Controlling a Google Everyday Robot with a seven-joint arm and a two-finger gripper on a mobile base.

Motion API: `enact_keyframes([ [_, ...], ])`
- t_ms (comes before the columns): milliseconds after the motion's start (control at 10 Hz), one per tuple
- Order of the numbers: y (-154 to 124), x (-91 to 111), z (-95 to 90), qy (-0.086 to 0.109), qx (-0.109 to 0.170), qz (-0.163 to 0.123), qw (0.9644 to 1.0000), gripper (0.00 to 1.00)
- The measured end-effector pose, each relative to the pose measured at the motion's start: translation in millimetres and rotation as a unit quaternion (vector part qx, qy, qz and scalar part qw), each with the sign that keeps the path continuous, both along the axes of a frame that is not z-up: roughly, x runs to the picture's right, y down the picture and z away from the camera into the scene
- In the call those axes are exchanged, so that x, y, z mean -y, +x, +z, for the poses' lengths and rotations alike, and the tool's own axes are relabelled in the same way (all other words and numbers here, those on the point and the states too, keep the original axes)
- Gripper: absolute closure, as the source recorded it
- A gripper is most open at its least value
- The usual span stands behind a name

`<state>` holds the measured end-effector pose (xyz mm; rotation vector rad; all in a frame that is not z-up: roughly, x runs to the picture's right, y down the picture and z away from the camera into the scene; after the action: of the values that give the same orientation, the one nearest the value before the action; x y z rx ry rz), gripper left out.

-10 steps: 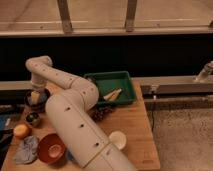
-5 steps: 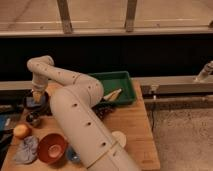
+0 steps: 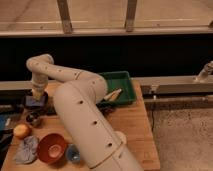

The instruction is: Place sponge in purple bowl

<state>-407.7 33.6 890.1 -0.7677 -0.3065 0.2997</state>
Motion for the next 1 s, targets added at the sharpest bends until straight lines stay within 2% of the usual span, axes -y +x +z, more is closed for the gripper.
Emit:
enact_keyframes([
  [500, 12, 44, -40.2, 0.051, -0.001, 0.041, 0.9979, 1.00],
  [800, 28, 83, -68.9, 0.095, -0.001, 0.075, 0.9927, 1.00],
  [900, 32, 98, -82.3, 0.114, 0.003, 0.089, 0.9895, 1.00],
  [1000, 37, 107, -87.0, 0.127, 0.003, 0.096, 0.9872, 1.00],
])
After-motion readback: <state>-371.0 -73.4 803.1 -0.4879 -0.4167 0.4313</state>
